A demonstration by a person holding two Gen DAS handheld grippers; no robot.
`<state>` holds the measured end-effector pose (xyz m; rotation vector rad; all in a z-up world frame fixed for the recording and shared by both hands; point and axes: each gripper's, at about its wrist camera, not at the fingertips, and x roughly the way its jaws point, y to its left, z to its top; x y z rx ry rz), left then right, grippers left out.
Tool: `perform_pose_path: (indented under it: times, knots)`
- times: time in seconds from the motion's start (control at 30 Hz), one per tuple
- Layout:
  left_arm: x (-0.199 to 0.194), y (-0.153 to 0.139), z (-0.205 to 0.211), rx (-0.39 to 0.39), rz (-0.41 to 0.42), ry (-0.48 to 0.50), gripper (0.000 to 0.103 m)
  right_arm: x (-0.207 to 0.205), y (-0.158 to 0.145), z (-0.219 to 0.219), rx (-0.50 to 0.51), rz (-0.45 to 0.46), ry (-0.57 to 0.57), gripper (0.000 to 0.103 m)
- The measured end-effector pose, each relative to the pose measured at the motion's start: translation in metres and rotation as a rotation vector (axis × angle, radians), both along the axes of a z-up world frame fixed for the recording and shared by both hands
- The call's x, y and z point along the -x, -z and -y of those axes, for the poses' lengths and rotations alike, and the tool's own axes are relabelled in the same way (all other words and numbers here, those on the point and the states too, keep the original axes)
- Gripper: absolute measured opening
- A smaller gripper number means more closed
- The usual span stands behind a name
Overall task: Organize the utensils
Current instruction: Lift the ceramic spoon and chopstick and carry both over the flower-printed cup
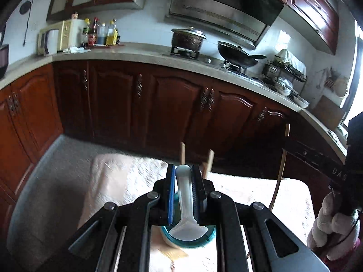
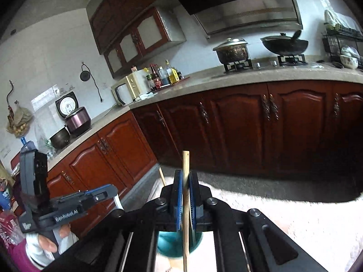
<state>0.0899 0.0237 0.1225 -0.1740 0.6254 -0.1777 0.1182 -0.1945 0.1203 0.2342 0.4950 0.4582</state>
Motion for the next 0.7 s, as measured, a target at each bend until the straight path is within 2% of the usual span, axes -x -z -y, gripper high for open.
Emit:
perform_pose_path:
  times: [0.27, 0.47, 0.7]
  knots:
    - [-0.030, 0.020, -0.003, -0.038, -0.009, -0.037, 0.014, -0.051, 0.004, -0.035, -0.004, 0.015, 0.020, 0.007]
    - [-0.042, 0.039, 0.001, -0.034, -0.033, -0.041, 0.014, -0.071, 0.020, -0.045, 0.005, 0.049, 0.069, 0.007]
    - [-0.046, 0.051, 0.015, -0.062, -0.028, -0.029, 0.014, -0.082, 0.048, -0.046, 0.019, 0.003, 0.071, 0.007]
